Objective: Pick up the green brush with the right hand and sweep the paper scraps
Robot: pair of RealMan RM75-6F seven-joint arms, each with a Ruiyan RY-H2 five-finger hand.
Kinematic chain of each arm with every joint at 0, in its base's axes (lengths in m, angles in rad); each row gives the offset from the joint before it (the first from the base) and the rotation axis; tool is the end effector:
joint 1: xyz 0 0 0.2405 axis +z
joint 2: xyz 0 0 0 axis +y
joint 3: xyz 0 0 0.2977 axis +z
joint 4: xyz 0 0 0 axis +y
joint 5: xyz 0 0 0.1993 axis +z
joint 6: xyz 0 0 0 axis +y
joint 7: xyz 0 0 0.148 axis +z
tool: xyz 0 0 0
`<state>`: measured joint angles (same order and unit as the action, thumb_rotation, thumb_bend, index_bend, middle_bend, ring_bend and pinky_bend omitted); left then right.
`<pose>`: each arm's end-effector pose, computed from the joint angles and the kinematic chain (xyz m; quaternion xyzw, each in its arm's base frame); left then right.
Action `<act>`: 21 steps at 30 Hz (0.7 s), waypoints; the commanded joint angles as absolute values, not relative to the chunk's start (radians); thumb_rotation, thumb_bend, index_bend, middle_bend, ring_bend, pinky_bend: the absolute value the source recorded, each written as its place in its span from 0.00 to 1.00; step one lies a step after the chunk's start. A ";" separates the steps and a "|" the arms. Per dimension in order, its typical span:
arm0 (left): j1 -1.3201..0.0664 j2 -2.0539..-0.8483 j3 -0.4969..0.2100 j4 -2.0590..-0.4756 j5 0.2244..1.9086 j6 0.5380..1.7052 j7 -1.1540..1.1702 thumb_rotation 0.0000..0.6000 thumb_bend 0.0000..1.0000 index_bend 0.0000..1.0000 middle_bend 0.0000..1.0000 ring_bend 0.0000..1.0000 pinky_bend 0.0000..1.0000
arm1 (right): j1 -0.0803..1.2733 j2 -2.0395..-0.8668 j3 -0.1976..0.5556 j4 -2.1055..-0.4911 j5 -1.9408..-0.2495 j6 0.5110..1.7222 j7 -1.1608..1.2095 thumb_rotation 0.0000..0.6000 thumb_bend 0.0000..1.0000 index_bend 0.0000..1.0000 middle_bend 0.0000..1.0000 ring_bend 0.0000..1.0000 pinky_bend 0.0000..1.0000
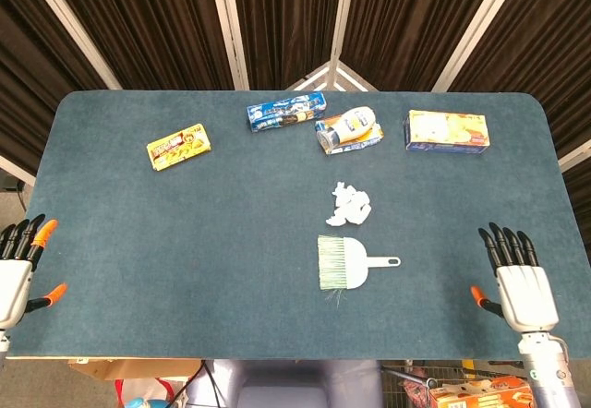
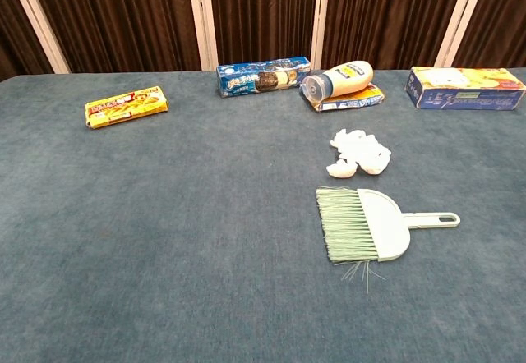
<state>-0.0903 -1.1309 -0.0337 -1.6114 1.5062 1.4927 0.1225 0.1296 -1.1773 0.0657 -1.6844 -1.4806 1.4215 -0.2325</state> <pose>-0.3426 0.1859 0.1813 -0.6192 -0.3533 -0.3566 0.6038 -0.3213 -0.2032 0.1549 0.6318 -0.3605 0.3563 0.5864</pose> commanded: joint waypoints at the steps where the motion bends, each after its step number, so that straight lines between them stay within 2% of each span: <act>1: -0.090 -1.132 -0.034 -1.612 1.507 1.494 0.123 1.00 0.09 0.00 0.00 0.00 0.00 | 0.153 -1.186 0.079 -1.688 -1.461 1.387 -0.233 1.00 0.25 0.00 0.12 0.17 0.19; 3: -0.090 -1.132 -0.034 -1.612 1.507 1.496 0.123 1.00 0.09 0.00 0.00 0.00 0.00 | 0.171 -1.194 0.089 -1.689 -1.447 1.361 -0.235 1.00 0.25 0.00 0.35 0.41 0.48; 6: -0.089 -1.134 -0.036 -1.613 1.506 1.498 0.124 1.00 0.09 0.00 0.00 0.00 0.00 | 0.207 -1.215 0.105 -1.667 -1.433 1.320 -0.255 1.00 0.25 0.00 0.62 0.70 0.75; 8: -0.090 -1.135 -0.037 -1.614 1.507 1.500 0.127 1.00 0.09 0.00 0.00 0.00 0.00 | 0.230 -1.232 0.110 -1.654 -1.422 1.287 -0.266 1.00 0.25 0.01 0.75 0.82 0.84; 10: -0.090 -1.137 -0.037 -1.614 1.507 1.500 0.129 1.00 0.09 0.00 0.00 0.00 0.00 | 0.249 -1.244 0.111 -1.648 -1.413 1.255 -0.273 1.00 0.25 0.05 0.83 0.91 0.90; 12: -0.090 -1.138 -0.036 -1.615 1.506 1.497 0.133 1.00 0.09 0.00 0.00 0.00 0.00 | 0.270 -1.257 0.110 -1.641 -1.394 1.214 -0.287 1.00 0.25 0.14 0.90 0.97 0.94; 17: -0.090 -1.137 -0.034 -1.617 1.508 1.496 0.133 1.00 0.09 0.00 0.00 0.00 0.00 | 0.315 -1.292 0.103 -1.633 -1.340 1.130 -0.355 1.00 0.25 0.29 0.94 1.00 0.95; 21: -0.090 -1.135 -0.033 -1.617 1.514 1.498 0.127 1.00 0.09 0.00 0.00 0.00 0.00 | 0.339 -1.336 0.094 -1.620 -1.311 1.099 -0.419 1.00 0.25 0.34 0.95 1.00 0.95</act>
<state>-0.0898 -1.1352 -0.0327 -1.6168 1.5134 1.4977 0.1273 0.3227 -1.3120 0.0999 -1.6289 -1.3285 1.1169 -0.3916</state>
